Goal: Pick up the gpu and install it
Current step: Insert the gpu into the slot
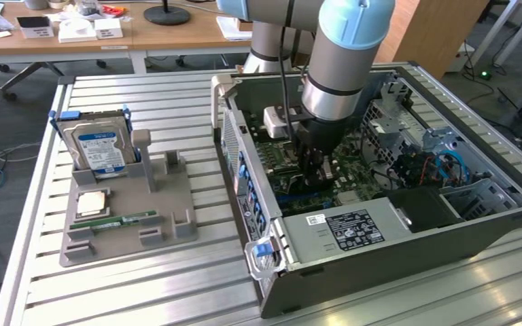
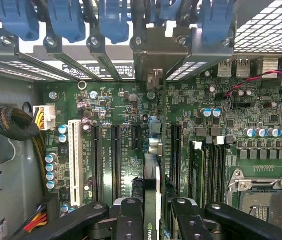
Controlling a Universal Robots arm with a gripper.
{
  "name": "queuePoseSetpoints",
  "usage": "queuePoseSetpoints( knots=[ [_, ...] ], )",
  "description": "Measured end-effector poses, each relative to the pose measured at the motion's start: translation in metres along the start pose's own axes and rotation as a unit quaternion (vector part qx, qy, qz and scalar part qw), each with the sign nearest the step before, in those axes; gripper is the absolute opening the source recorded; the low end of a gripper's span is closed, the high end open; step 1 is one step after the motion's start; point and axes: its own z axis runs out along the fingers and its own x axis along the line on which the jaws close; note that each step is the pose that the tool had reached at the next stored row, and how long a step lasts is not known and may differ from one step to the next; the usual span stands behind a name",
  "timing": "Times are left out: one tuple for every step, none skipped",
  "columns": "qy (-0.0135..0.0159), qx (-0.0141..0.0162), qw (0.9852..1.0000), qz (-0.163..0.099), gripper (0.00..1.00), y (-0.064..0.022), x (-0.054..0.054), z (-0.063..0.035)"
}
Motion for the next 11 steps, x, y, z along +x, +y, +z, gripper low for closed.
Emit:
queuePoseSetpoints(
  knots=[
    [0.0, 0.0, 1.0, 0.0, 0.26, 0.0, 0.0, 0.0],
    [0.0, 0.0, 1.0, 0.0, 0.26, 0.0001, 0.0, 0.0001],
    [0.0, 0.0001, 1.0, 0.0, 0.26, 0.0004, 0.0, 0.0002],
    [0.0, 0.0, 1.0, 0.0, 0.26, 0.0005, 0.0001, 0.0003],
    [0.0001, 0.0001, 1.0, 0.0, 0.26, 0.0006, 0.0001, 0.0004],
    [0.0001, 0.0001, 1.0, 0.0, 0.26, 0.0007, 0.0001, 0.0004],
    [0.0001, 0.0, 1.0, 0.0, 0.26, 0.0007, 0.0001, 0.0004],
    [0.0, 0.0001, 1.0, 0.0, 0.26, 0.0007, 0.0, 0.0005],
    [0.0, 0.0001, 1.0, 0.0, 0.26, 0.0008, 0.0, 0.0005],
    [0.0, 0.0001, 1.0, 0.0, 0.26, 0.0009, 0.0001, 0.0005],
    [0.0, 0.0001, 1.0, 0.0, 0.26, 0.0011, 0.0001, 0.0007]
  ],
)
